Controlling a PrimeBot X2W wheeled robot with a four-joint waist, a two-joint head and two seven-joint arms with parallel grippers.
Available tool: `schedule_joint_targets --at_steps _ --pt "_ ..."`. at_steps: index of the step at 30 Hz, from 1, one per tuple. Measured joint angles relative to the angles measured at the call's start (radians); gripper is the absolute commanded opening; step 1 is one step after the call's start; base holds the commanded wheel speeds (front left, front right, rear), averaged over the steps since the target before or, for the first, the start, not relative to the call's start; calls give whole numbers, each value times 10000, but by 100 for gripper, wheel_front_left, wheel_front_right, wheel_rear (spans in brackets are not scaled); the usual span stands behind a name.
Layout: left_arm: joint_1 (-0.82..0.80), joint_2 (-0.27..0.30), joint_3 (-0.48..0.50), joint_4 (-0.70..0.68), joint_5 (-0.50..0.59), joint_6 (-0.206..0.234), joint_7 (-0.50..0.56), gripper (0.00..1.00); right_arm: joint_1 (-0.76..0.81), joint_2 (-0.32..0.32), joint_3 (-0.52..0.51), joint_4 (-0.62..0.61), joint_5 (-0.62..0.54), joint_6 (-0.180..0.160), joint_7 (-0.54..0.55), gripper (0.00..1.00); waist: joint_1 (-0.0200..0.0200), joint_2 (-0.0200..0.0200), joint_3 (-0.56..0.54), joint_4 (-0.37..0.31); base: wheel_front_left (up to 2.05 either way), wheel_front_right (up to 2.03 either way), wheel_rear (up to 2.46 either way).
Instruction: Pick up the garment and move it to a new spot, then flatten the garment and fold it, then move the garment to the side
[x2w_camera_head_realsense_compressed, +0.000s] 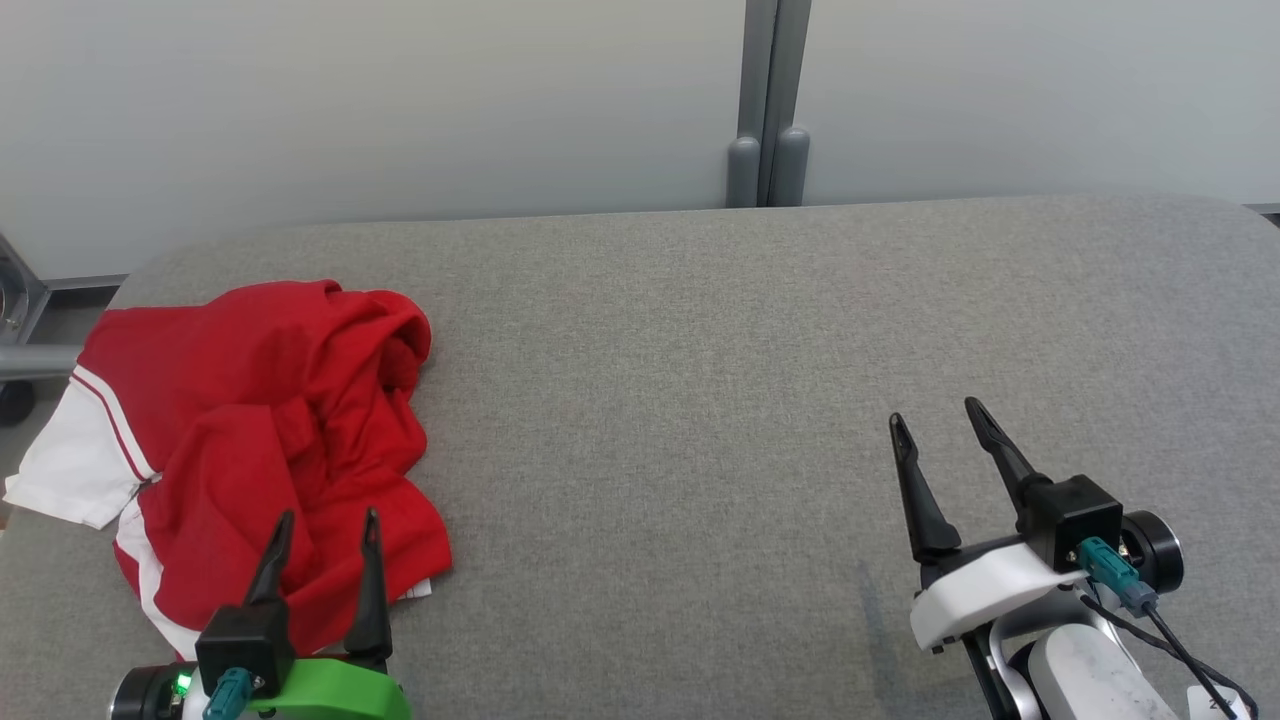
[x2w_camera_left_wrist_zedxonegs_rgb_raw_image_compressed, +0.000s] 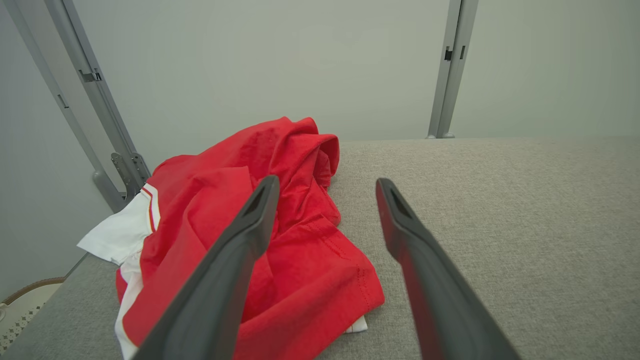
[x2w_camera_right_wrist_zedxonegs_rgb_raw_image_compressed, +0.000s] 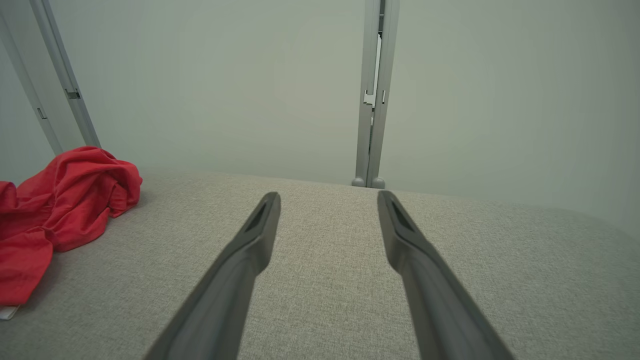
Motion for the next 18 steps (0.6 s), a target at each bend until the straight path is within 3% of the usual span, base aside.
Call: schedule_joint_targets --at_steps 18 --pt "0 -46 128 73 -90 -86 0 100 24 142 -211 4 286 111 -12 100 0 0 -15 9 0 0 0"
